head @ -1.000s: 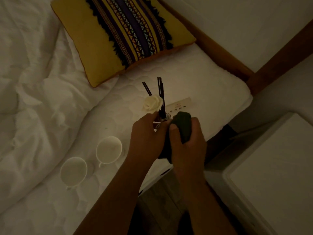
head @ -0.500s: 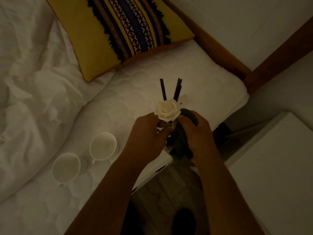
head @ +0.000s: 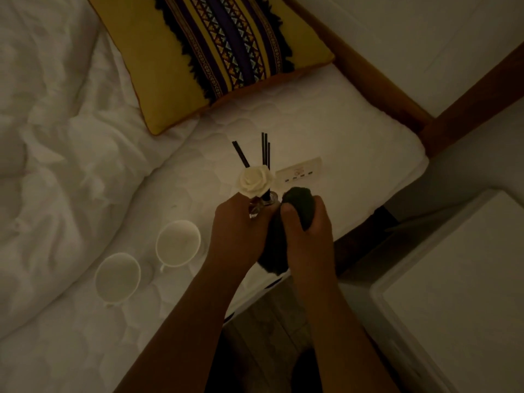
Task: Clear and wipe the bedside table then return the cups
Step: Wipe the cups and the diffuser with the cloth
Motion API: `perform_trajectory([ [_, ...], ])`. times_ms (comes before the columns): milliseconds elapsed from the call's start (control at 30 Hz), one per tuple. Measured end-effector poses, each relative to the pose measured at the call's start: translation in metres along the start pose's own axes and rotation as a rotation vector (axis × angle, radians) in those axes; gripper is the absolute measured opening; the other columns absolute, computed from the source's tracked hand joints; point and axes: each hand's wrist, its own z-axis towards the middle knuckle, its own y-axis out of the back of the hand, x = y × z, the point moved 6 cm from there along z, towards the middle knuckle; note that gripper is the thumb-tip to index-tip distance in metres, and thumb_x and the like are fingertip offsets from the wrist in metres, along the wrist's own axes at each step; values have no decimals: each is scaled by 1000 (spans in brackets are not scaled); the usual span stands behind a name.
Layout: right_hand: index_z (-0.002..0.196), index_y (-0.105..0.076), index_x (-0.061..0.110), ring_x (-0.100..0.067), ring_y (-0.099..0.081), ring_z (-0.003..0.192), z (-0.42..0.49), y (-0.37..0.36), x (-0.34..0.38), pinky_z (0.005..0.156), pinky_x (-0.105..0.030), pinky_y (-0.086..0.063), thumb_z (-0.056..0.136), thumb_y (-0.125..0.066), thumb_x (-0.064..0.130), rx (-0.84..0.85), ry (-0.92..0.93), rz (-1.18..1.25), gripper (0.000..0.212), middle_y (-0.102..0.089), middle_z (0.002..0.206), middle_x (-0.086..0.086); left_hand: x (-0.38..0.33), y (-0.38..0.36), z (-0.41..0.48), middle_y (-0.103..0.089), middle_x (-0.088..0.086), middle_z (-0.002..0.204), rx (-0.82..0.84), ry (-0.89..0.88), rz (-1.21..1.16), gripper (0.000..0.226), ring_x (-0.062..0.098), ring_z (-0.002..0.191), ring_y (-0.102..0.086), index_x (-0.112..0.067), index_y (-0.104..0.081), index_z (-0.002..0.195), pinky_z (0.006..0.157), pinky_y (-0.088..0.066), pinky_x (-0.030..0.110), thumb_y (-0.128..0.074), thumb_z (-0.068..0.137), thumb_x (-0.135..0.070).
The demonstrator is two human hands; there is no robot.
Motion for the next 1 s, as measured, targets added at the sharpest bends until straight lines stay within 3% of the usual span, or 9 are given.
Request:
perform_trajectory([
  [200,120,-47,25,1,-59,92,-24,-17,-22,77,-15,-50,90,-55,49,-11,141,-170,39,-57,100,13,21,-3,3,-64,-11,88,-108,59,-81,11,-9,71,-54,-21,-65,98,68,-38,6,-63,90,-29],
  [400,131,-49,18,-14,-56,113,-24,-13,-67,102,-41,-48,92,-59,38,77,-148,-145,45,-59,122,1,48,-9,21,-63,-15,87,-125,88,-183,10,-4,76,-61,-25,-60,97,67,-44,8,-65,89,-21],
  [467,127,-52,26,-7,-56,113,-27,-11,-76,100,-30,-49,92,-59,38,107,-206,-107,38,-59,122,5,57,-13,27,-61,-18,85,-133,79,-246,19,-5,75,-64,-30,-58,90,64,-49,9,-65,89,-12],
  [533,104,-50,49,15,-54,96,-31,-8,-82,81,-6,-46,92,-60,38,126,-234,-87,19,-57,104,21,68,-15,33,-61,-19,86,-158,75,-299,34,-11,75,-64,-35,-57,85,62,-49,5,-65,86,-2],
  [600,90,-46,52,23,-51,84,-33,-4,-85,66,0,-42,91,-60,39,140,-248,-73,20,-51,95,29,82,-18,40,-62,-17,87,-186,107,-313,33,-6,75,-65,-31,-58,87,63,-50,7,-64,86,1],
  [767,94,-48,53,3,-58,94,-28,9,-94,79,-16,-47,89,-63,38,140,-242,-16,22,-58,100,21,111,-29,49,-62,-14,89,-235,247,-367,21,-19,65,-60,-26,-61,103,53,-43,0,-63,90,-10],
  [833,105,-55,47,-3,-60,98,-24,17,-97,87,-28,-51,87,-63,42,135,-252,19,21,-62,105,14,112,-32,45,-59,-18,95,-243,230,-334,30,-18,72,-59,-25,-58,115,61,-46,3,-64,89,-12],
  [933,120,-57,32,-9,-63,99,-16,30,-93,92,-39,-54,78,-61,55,122,-220,27,48,-65,108,7,112,-36,24,-62,-11,94,-340,262,-252,23,-5,82,-58,-19,-58,106,76,-46,24,-68,86,-20],
  [1000,118,-58,31,-9,-64,96,-10,40,-90,89,-39,-56,75,-59,58,107,-204,17,51,-65,106,6,113,-48,0,-59,-5,113,-394,321,-257,34,7,100,-56,-18,-57,119,88,-45,26,-67,87,-23],
])
